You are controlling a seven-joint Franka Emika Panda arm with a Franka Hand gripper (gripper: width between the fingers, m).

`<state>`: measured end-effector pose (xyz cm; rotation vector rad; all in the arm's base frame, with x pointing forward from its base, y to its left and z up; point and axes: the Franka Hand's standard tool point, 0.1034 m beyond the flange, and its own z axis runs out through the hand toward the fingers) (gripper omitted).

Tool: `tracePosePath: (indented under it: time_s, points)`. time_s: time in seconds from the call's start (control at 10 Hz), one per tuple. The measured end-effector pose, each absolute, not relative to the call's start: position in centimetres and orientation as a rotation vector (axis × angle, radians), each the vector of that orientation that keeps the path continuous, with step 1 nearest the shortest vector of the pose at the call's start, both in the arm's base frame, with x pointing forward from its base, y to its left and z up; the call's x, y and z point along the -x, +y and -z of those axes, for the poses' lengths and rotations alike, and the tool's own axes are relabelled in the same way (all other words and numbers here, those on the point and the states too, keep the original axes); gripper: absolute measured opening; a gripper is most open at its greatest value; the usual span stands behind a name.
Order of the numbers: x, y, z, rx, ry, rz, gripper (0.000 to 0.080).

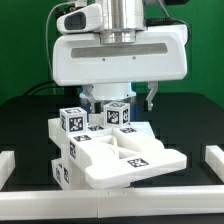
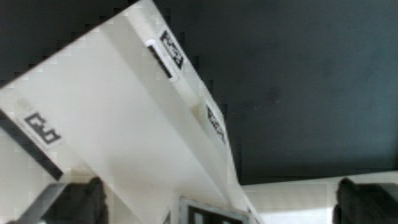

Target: Assemble chair

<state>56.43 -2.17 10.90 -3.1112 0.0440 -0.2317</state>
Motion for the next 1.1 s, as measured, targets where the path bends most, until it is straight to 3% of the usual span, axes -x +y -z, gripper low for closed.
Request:
tracePosePath:
  time_s: [1.1]
  points:
    - [-58.5,-2.3,-10.7,3.112,-0.013,0.205,0.0649]
